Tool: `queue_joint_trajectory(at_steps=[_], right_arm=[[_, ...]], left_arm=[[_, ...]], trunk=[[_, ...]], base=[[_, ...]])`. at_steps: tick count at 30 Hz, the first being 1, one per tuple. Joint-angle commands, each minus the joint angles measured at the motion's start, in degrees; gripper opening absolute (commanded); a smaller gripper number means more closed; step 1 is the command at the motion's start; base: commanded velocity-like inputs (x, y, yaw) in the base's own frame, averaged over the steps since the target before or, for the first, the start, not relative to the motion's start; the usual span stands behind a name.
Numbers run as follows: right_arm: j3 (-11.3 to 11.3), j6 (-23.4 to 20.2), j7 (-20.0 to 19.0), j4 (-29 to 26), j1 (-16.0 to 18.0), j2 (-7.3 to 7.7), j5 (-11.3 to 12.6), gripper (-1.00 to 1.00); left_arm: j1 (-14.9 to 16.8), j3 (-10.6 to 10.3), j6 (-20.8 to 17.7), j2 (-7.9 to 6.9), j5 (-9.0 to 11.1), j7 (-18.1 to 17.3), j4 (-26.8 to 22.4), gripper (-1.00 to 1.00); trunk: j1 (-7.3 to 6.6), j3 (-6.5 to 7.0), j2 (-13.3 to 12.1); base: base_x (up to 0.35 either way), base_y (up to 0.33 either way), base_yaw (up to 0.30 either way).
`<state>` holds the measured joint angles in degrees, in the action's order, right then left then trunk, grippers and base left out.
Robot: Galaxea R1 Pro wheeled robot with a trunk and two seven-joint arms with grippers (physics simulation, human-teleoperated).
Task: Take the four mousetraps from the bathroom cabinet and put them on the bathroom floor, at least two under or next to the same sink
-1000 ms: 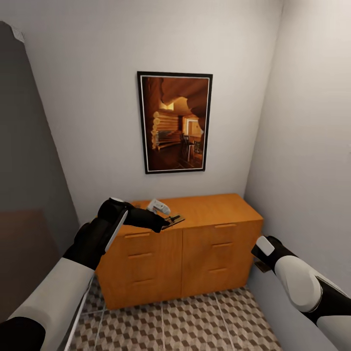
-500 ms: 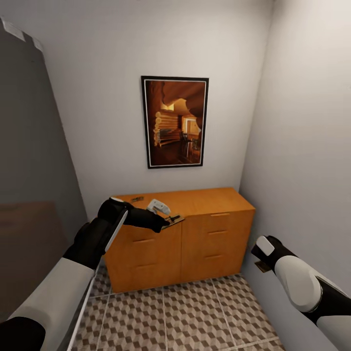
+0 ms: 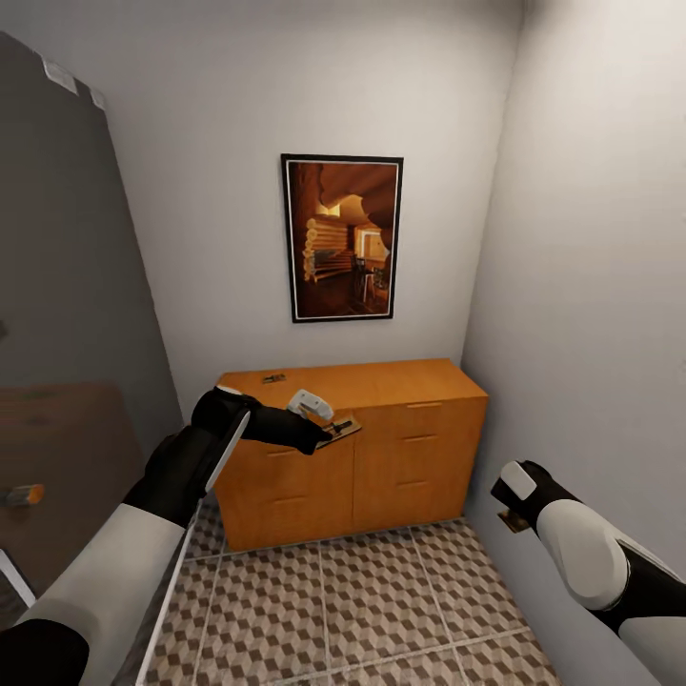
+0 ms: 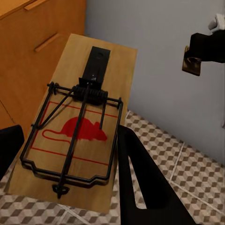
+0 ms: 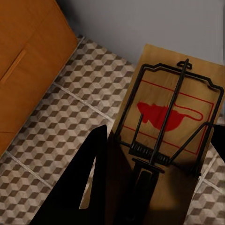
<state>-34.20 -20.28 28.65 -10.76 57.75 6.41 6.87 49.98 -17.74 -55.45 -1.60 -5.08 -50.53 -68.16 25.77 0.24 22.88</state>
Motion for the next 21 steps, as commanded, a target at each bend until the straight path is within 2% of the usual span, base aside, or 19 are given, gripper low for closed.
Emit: queue_joint_trajectory(at_steps=[1, 6, 9, 12, 14, 16, 18, 19, 21], right_arm=[[0.3, -0.2, 0.2, -0.1, 0.0, 0.01, 0.7, -1.0], [0.8, -0.2, 0.2, -0.1, 0.0, -0.06, 0.6, -1.0], [2.9, 0.0, 0.1, -0.1, 0.0, -0.25, 0.6, -1.0], [6.4, 2.0, 0.1, 0.1, 0.0, -1.64, 0.7, -1.0], [7.8, 4.2, 0.1, 1.4, 0.0, -2.4, 0.7, -1.0], [9.4, 8.2, 0.0, 5.6, -0.1, -2.94, -0.5, -1.0], [11.1, 13.8, -1.2, 10.5, -0.1, -3.21, -3.1, -1.0], [11.4, 15.2, -1.9, 11.5, -0.1, -3.25, -3.8, -1.0], [12.0, 19.2, -6.0, 13.7, -1.1, -3.48, -7.0, -1.0]], left_arm=[[0.0, 0.0, -0.1, -0.01, -0.6, -0.5, 0.0, -1.0], [0.0, 0.0, -0.1, 0.35, -0.8, -0.4, 1.6, -1.0], [0.0, 0.0, 0.0, 1.87, -1.2, -0.1, 4.3, -1.0], [0.0, -0.1, 0.1, 3.43, -1.1, 1.6, 6.7, -1.0], [-0.1, -0.4, 0.0, 3.85, -1.1, 2.9, 8.5, -1.0], [-0.7, -0.9, 0.1, 3.93, -1.1, 4.6, 11.6, -1.0], [-2.3, -1.1, 1.0, 3.75, -1.1, 6.1, 13.7, -1.0], [-2.9, -1.1, 1.5, 3.69, -1.1, 6.5, 14.1, -1.0], [-5.8, -1.1, 4.7, 3.22, -1.0, 8.3, 14.9, -1.0]], trunk=[[0.01, -0.03, 0.0], [0.01, -0.03, 0.0], [0.01, -0.03, 0.0], [0.01, -0.03, 0.0], [0.01, -0.03, 0.0], [0.01, -0.03, 0.0], [0.01, -0.03, 0.0], [0.01, -0.03, 0.0], [0.01, -0.03, 0.0]], base=[[-0.041, 0.0, 0.0], [-0.013, 0.0, 0.0], [-0.002, 0.0, 0.0], [0.0, 0.0, 0.0], [0.0, 0.0, 0.0], [0.0, 0.0, 0.0], [0.0, 0.0, 0.0], [0.0, 0.0, 0.0], [0.0, 0.0, 0.0]])
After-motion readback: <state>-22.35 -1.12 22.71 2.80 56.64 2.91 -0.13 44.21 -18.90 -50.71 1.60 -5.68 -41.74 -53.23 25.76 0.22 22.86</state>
